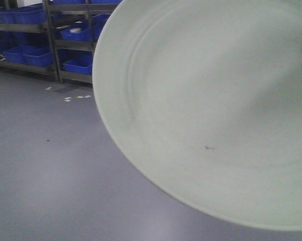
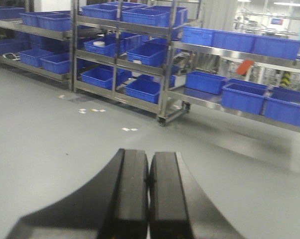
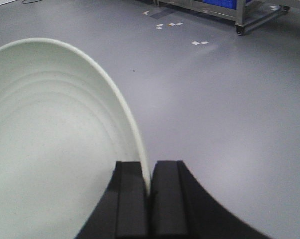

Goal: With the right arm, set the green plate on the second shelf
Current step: 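Drive the base away from the table holding the plate, then turn the base toward the shelving with blue bins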

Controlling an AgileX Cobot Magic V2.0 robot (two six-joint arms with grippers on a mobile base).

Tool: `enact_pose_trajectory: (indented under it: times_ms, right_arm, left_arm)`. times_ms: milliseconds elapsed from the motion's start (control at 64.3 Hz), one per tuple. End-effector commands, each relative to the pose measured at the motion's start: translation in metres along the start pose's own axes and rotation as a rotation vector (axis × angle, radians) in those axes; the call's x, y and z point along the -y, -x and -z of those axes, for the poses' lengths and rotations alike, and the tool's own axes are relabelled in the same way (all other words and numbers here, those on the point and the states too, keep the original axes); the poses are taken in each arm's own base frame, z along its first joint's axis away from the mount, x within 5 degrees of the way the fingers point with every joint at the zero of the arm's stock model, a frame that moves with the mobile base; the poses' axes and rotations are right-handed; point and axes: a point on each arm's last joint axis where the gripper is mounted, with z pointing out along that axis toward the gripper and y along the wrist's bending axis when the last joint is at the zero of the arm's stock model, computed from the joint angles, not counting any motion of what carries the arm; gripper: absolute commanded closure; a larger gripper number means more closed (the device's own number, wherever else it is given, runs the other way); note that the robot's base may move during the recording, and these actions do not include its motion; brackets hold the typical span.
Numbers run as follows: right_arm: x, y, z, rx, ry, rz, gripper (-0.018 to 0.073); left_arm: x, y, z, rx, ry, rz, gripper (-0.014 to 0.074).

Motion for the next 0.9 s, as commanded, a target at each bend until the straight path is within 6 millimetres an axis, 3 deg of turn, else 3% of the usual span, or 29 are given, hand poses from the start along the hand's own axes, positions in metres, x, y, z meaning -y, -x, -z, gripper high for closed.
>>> enact_pose_trajectory:
  times_ms: [0, 886]
  right_arm:
    - [-0.0041, 0.0211, 0.0037, 0.142, 0.028, -0.005, 0.0503]
    - [-0.0041, 0.0209, 0.0037, 0.139, 0.028, -0.005, 0.0503]
  left_arm:
    - [-0.0010, -0.0046, 0.0006, 0.067, -0.005, 0.011, 0.0466]
    - [-0.0010, -0.0047, 0.0004, 0.066, -0.005, 0.011, 0.0466]
